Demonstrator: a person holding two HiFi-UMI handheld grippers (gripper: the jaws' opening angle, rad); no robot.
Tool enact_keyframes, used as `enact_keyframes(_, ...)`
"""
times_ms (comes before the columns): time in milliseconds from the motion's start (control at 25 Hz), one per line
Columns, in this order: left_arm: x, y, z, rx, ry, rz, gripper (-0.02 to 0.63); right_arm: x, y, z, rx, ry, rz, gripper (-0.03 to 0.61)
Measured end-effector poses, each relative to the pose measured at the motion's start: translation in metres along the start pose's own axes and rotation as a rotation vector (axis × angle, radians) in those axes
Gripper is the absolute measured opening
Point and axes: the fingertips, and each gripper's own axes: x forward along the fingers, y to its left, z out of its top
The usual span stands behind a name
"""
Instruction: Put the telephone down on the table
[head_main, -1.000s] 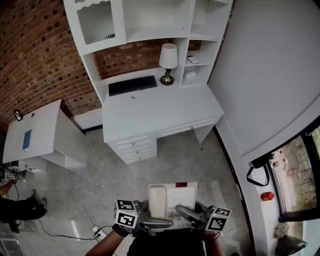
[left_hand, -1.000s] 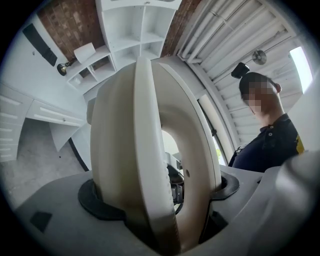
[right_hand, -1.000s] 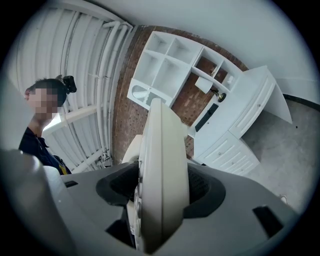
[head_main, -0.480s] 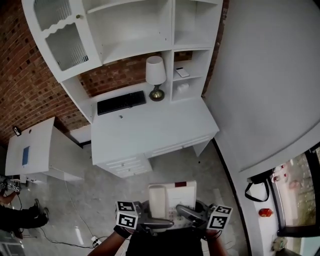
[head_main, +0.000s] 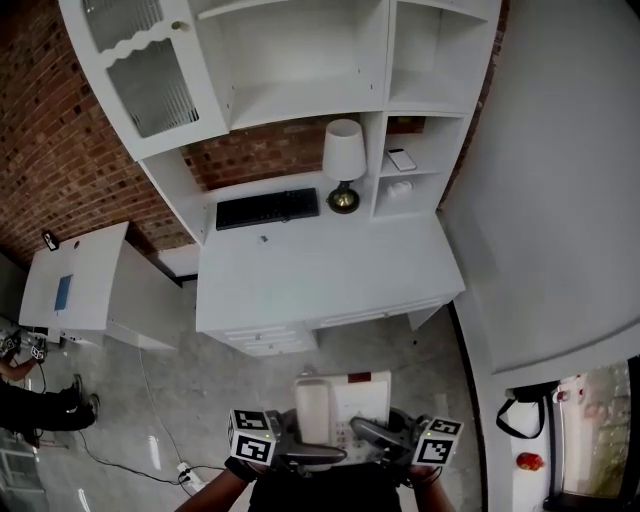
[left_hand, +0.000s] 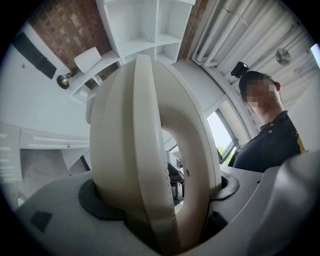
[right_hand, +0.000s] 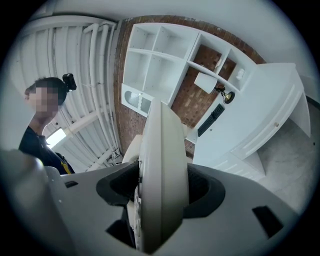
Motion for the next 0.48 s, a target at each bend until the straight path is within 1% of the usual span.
enact_keyframes(200,-0.010,0.029,0.021,0.002,-0.006,-0.013,0.482,0.026,-0.021,0.015,0.006,-0.001,-0.004,0.244)
enact_keyframes(400,-0.007,0.062,0.068,0.035,0.004,-0.073,0.482,0.050,-0.046,0.060,-0.019,-0.038,-0.047,0.244)
enact_keyframes(480,-0.006,0.073,0.091,0.027,0.006,-0.086,0.483,0.060,-0.054,0.081,-0.022,-0.052,-0.062,0.244)
